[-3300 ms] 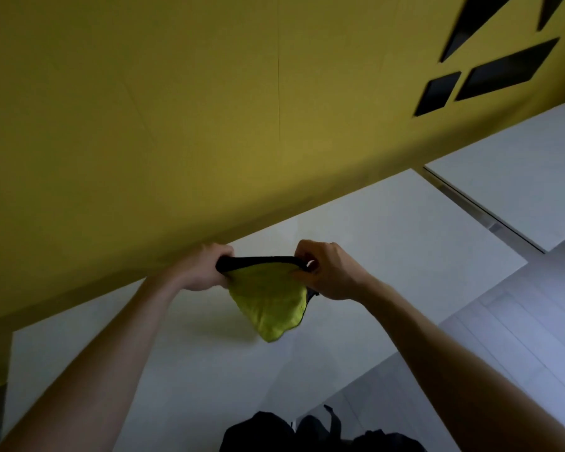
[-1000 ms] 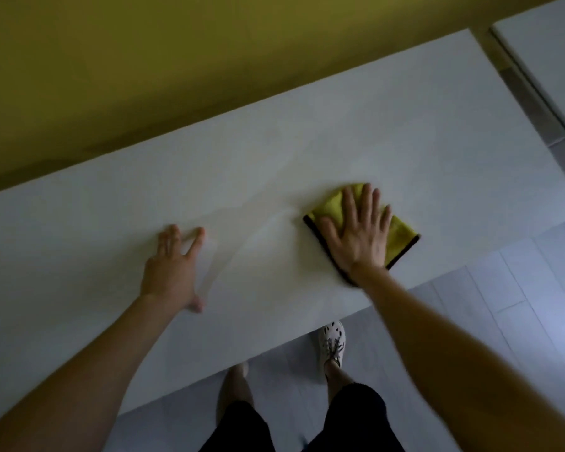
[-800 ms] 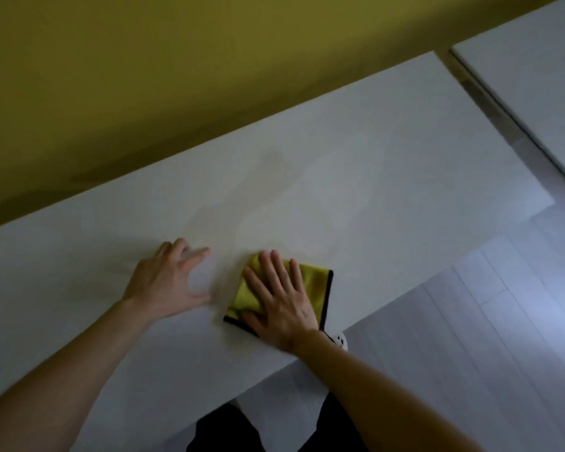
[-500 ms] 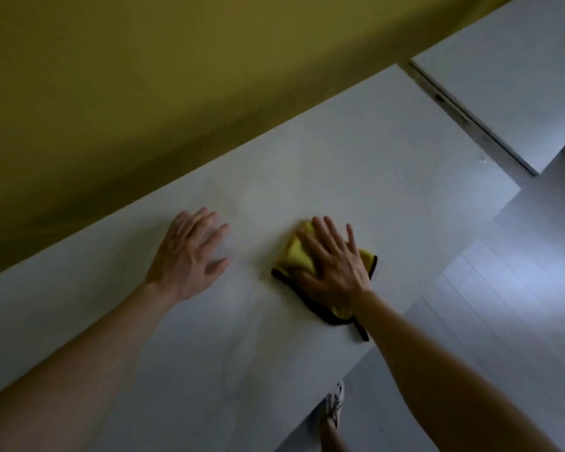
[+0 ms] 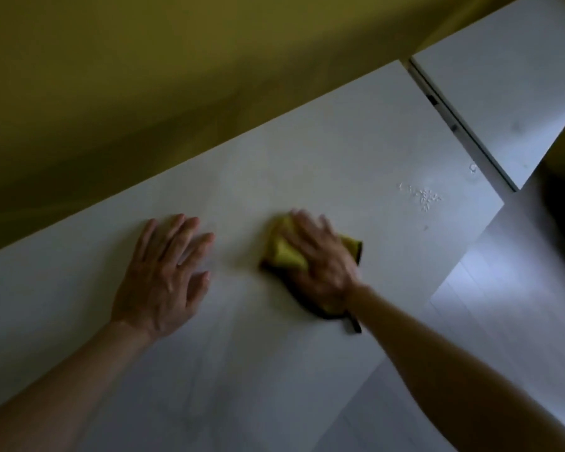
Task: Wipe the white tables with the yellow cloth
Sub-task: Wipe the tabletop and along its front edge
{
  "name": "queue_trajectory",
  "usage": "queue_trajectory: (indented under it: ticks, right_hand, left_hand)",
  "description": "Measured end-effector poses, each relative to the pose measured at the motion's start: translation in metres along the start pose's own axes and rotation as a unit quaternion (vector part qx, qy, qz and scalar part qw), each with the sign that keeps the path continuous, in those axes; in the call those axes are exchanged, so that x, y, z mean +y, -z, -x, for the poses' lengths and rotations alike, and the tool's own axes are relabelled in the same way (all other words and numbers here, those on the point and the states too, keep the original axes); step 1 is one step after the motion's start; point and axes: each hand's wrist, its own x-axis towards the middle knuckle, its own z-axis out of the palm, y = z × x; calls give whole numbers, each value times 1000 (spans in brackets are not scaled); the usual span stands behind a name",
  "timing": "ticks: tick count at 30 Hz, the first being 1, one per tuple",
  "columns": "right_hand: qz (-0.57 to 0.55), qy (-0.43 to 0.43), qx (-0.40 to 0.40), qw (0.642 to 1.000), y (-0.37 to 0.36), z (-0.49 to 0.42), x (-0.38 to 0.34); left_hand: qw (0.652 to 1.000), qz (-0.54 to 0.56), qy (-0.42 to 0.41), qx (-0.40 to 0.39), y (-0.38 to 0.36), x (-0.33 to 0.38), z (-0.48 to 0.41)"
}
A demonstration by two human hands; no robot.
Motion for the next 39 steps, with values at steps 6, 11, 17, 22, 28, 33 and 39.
queue_trajectory:
  ticks: [6,11,17,22,28,33,39]
  right_hand:
    - [30,-231,64,970,9,-36,10]
    - [0,123,-47,991,-11,16,-91]
    - [19,137,-41,990,18,-73,18]
    - [41,-245,47,968,39,-179,51]
    - [26,75,-26,997,13,-179,-76]
    - [19,31,14,999,31,-190,33]
    - [58,-219,34,973,55,-206,84]
  left_hand:
    - [1000,-2,1,1,-5,-2,2]
    - [1000,-3,-8,6,-6,-1,4]
    - [999,19,10,25,-6,1,1]
    - [999,20,41,18,-9,2,0]
    - [999,-4,42,8,-4,5,4]
    - [999,-7,42,6,-6,4,3]
    - [999,-16,41,-1,-3,2,4]
